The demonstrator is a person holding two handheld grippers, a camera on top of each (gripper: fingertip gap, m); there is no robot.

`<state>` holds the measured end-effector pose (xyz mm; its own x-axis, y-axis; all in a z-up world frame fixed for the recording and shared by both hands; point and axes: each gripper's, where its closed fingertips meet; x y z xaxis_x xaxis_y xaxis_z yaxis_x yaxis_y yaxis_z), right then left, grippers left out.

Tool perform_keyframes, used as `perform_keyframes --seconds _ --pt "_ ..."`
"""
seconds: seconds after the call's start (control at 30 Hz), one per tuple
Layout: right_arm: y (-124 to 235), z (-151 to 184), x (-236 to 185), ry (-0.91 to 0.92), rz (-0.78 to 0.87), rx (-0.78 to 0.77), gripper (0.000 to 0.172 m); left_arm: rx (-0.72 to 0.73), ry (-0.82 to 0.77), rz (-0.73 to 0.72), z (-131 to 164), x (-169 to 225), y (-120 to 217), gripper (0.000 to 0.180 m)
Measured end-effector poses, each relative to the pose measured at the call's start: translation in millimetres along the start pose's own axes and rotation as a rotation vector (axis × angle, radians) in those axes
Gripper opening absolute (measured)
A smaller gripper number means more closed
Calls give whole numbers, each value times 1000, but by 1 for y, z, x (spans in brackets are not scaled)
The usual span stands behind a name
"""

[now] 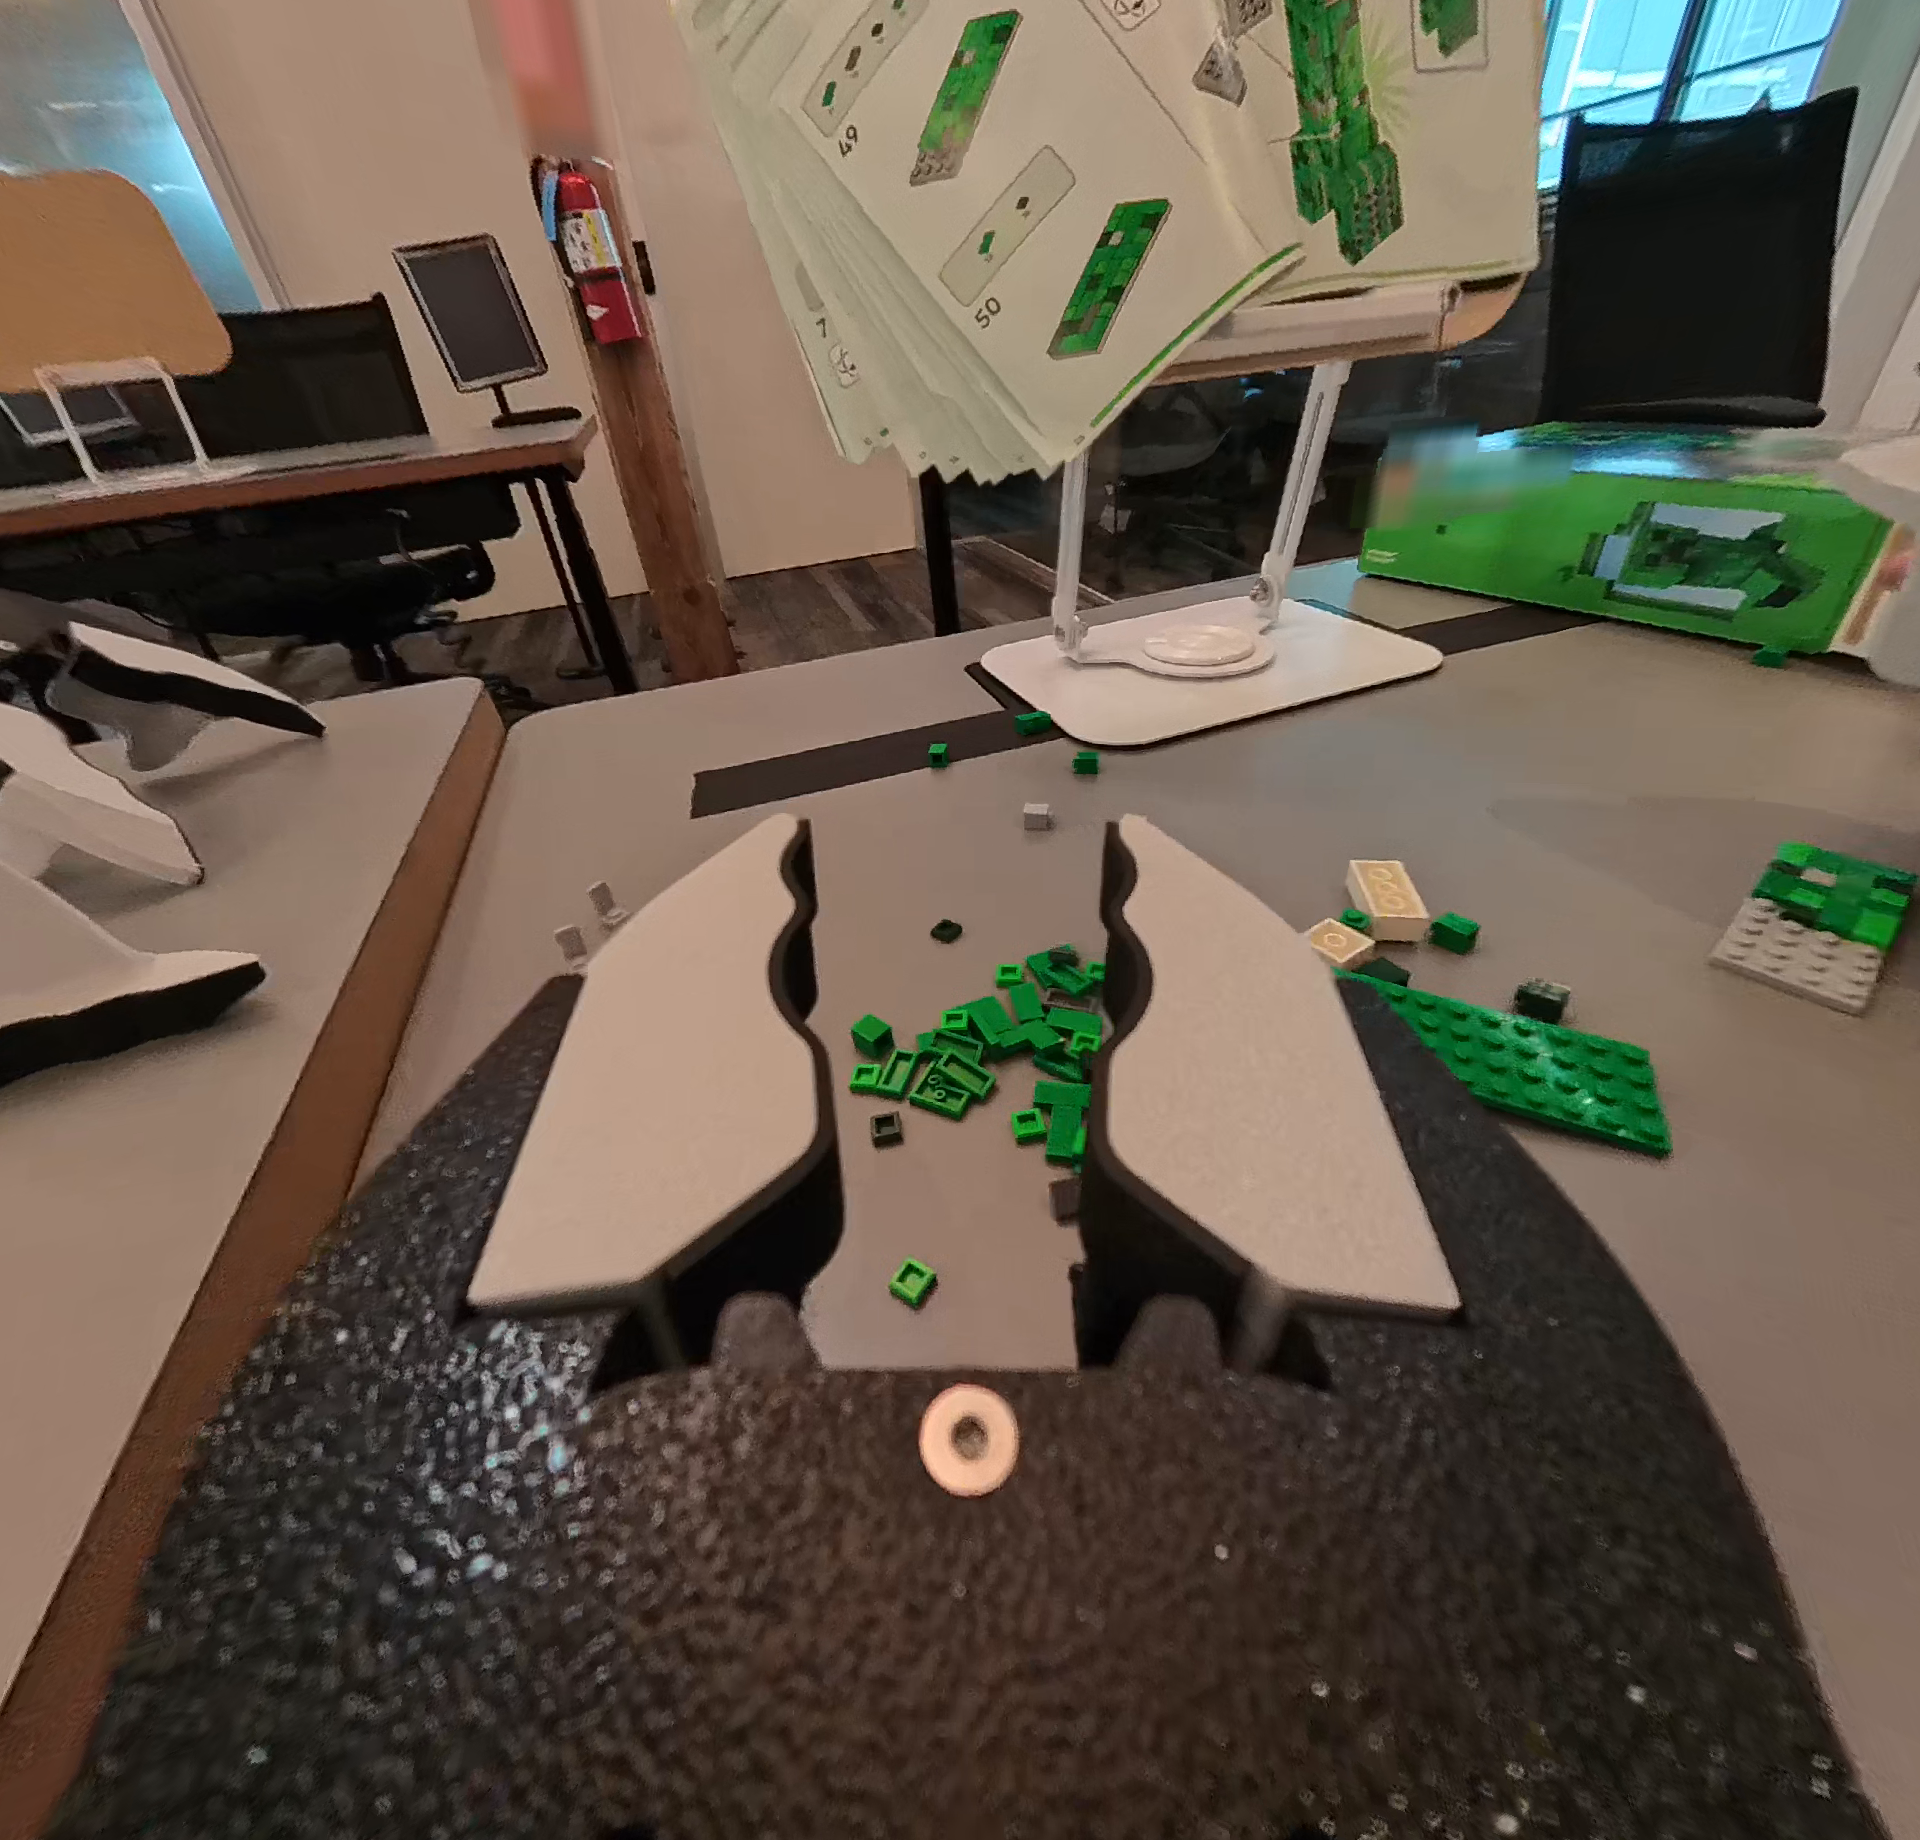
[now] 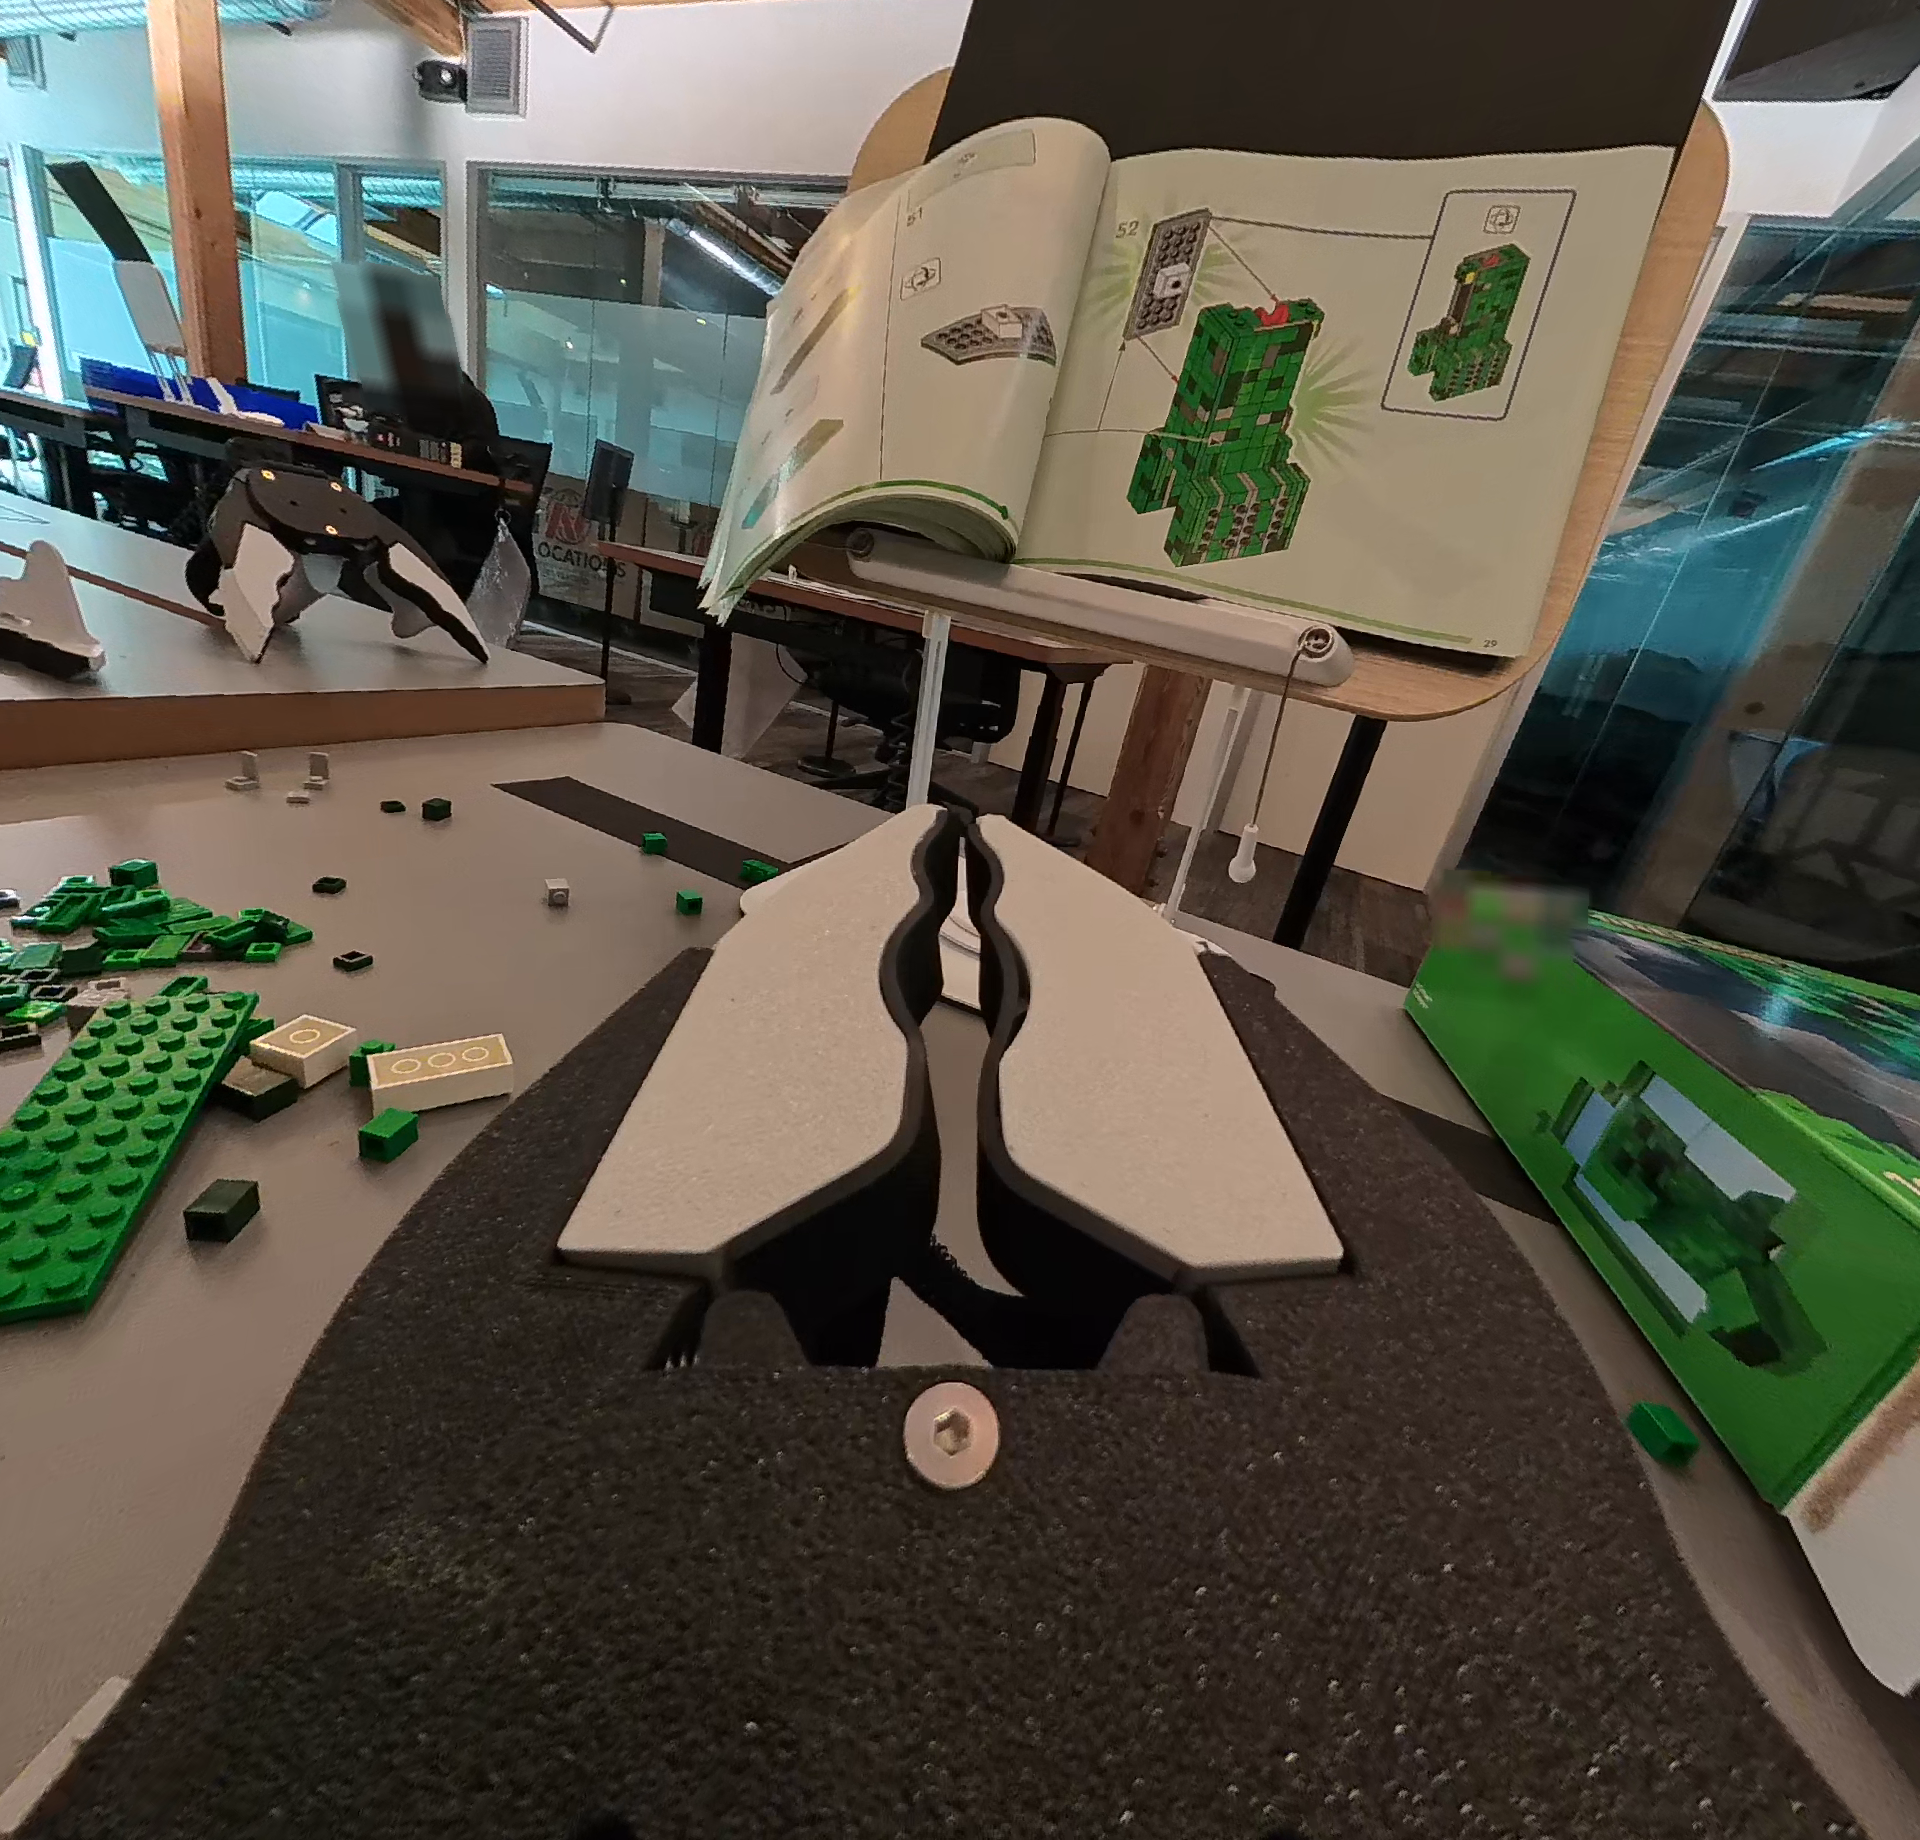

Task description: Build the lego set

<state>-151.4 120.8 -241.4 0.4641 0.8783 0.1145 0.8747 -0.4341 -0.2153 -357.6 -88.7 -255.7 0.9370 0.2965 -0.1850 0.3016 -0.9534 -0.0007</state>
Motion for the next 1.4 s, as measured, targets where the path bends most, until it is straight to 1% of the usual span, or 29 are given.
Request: perform_keyframes --seconds 0.1,0.2,0.27,0.33,0.43,0.53,0.6,0.7,0.77,0.87,0.97,1.13,1.2,1.27,1.3,1.33,1.4 --pt "2 2 0 22 -2 -12 1 -2 25 -28 -1 -13 3 55" --pt "1 4 -10 50 -51 -32 0 -31 -2 -100 5 -37 9 56" --pt "-1 5 -25 38 -141 -66 0 -53 -13 -161 10 -57 14 56" --pt "-4 9 -50 -12 -280 -154 0 -67 7 -209 15 -75 20 56" --pt "-12 5 -89 -68 -465 -237 0 -66 49 -237 20 -89 25 55" --pt "-24 8 -128 -33 -661 -368 0 -76 50 -227 23 -90 24 55" --pt "-33 18 -147 23 -760 -477 0 -82 22 -204 23 -84 20 54" --pt "-48 31 -163 105 -853 -589 1 -93 -46 -179 24 -76 21 54" --pt "-51 38 -172 116 -925 -686 10 -92 -55 -166 24 -72 19 53" --pt "-67 46 -186 169 -966 -769 18 -90 -47 -165 24 -73 18 54" --pt "-84 54 -204 242 -987 -858 16 -82 -34 -184 23 -77 20 53" --pt "-96 72 -230 506 -1127 -931 15 -88 -40 -199 24 -81 22 52" --pt "-97 79 -236 518 -1183 -997 14 -85 -42 -205 23 -82 23 51" --pt "-87 79 -241 488 -1314 -1055 14 -83 -40 -206 23 -82 23 51" --pt "-84 81 -241 502 -1349 -1074 14 -84 -39 -206 24 -82 23 51" --pt "-82 83 -237 551 -1369 -1086 15 -83 -36 -204 24 -82 23 51" --pt "-79 86 -235 674 -1410 -1020 15 -80 -34 -198 23 -81 22 51"
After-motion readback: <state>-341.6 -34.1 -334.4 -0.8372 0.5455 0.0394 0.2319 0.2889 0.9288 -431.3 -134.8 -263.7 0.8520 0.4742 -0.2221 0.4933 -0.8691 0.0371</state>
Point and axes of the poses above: each gripper's, where its closed fingertips meet, y back along the fingers, z out of its underside, x = y × z across the jaws, and after that the axes turned 6 degrees about -y, right-handed
